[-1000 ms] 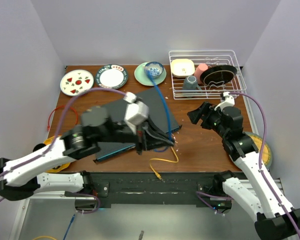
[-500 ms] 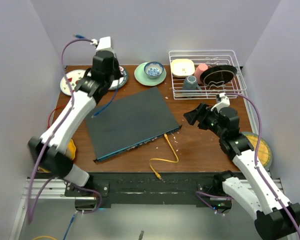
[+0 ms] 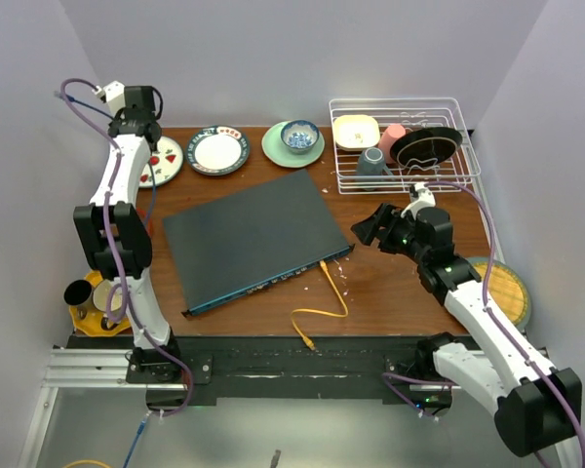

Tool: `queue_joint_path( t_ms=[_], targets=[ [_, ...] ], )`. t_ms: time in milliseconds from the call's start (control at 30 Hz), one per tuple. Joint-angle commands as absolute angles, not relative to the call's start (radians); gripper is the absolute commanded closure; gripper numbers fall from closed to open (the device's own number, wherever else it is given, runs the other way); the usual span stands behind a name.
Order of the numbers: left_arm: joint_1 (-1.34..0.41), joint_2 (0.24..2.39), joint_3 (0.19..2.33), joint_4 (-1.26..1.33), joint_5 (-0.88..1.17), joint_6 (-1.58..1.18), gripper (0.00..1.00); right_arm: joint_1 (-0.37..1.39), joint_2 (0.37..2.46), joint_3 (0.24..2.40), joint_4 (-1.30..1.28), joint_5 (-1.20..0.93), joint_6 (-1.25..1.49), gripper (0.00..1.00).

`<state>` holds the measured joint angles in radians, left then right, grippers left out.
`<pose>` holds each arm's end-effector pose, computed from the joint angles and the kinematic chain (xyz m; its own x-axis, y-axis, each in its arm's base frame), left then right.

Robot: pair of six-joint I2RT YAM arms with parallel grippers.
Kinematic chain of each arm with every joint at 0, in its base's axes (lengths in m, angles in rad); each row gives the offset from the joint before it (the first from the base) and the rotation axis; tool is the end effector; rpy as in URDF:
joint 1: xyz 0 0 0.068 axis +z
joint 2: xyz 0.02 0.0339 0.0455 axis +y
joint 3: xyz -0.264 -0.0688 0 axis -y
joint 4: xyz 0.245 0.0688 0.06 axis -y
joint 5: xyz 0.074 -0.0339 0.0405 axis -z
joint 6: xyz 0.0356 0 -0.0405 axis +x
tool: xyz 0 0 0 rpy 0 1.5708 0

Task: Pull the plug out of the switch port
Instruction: Place the connector at the corner of the board.

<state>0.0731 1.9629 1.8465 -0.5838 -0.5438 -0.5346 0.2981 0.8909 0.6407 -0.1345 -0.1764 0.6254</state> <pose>0.4485 0.0513 0.3213 -0.3201 -0.4606 -0.8279 -0.7207 0.6855 -0.1027 0.1963 0.0669 0.2753 -0.5511 0.4336 -0.7129 -0.1505 0.7887 0.5960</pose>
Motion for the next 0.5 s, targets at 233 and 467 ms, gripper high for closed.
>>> queue_joint_path(
  t_ms=[233, 467],
  targets=[
    [0.141, 2.138, 1.987, -0.681, -0.657, -0.581, 1.0, 0.298, 0.979, 0.63, -0.041, -0.201, 0.598, 0.21],
    [0.141, 2.074, 1.901, -0.66, -0.658, -0.603, 0.37, 0.298, 0.986, 0.634, -0.047, -0.195, 0.603, 0.22]
  ],
)
